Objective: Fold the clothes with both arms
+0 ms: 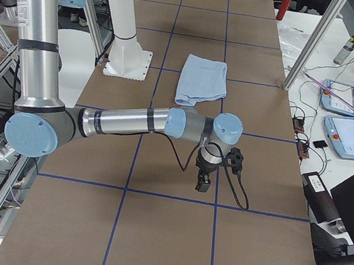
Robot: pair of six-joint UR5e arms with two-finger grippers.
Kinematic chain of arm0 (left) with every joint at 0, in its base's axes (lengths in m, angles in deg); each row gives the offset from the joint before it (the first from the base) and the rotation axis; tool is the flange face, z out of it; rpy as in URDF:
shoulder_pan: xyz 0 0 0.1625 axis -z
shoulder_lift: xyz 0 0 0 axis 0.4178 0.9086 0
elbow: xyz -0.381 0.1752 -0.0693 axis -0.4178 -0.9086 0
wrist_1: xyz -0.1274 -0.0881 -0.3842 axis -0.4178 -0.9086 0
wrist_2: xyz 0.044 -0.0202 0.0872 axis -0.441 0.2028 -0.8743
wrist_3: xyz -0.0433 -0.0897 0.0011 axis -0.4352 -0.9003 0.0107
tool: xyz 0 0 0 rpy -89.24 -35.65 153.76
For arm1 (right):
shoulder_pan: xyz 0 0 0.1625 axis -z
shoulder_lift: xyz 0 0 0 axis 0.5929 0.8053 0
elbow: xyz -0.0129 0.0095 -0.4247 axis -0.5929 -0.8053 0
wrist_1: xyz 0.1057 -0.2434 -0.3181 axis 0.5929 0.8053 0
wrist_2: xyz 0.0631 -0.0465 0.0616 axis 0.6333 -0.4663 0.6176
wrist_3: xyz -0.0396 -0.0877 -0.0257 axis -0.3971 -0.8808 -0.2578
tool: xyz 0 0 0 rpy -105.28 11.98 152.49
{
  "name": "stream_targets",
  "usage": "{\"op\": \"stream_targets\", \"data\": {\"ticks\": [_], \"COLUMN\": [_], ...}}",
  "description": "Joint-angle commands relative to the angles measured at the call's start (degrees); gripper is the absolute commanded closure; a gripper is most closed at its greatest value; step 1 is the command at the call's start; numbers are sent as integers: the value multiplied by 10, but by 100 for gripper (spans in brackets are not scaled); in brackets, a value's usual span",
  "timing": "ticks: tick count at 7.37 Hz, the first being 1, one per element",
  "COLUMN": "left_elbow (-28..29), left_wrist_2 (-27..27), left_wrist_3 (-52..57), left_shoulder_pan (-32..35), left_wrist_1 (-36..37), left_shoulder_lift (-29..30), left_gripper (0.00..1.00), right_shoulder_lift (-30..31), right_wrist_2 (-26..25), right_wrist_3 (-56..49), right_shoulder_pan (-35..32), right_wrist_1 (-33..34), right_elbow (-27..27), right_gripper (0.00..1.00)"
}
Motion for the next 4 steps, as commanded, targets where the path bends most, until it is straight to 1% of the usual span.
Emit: {"op": "stream_targets", "data": {"ticks": [1, 2, 3, 4], "left_elbow": [-1, -1, -2, -1], "left_wrist_2": [1, 1, 1, 1], "left_wrist_3": [8, 9, 9, 9], "left_shoulder_pan": [0, 0, 0, 0], "left_wrist_1": [26, 26, 26, 26], "left_shoulder_lift": [-7, -7, -8, -7], "left_gripper": [0, 0, 0, 0], "right_shoulder_lift": [6, 13, 22, 26], "right_wrist_2": [5, 4, 4, 4], "right_wrist_3": [11, 13, 29, 69], "right_shoulder_pan": [-1, -5, -8, -9], "right_wrist_1": [-1, -15, -53, -75], "right_elbow": [-14, -21, -30, -33], "right_gripper": [0, 0, 0, 0]}}
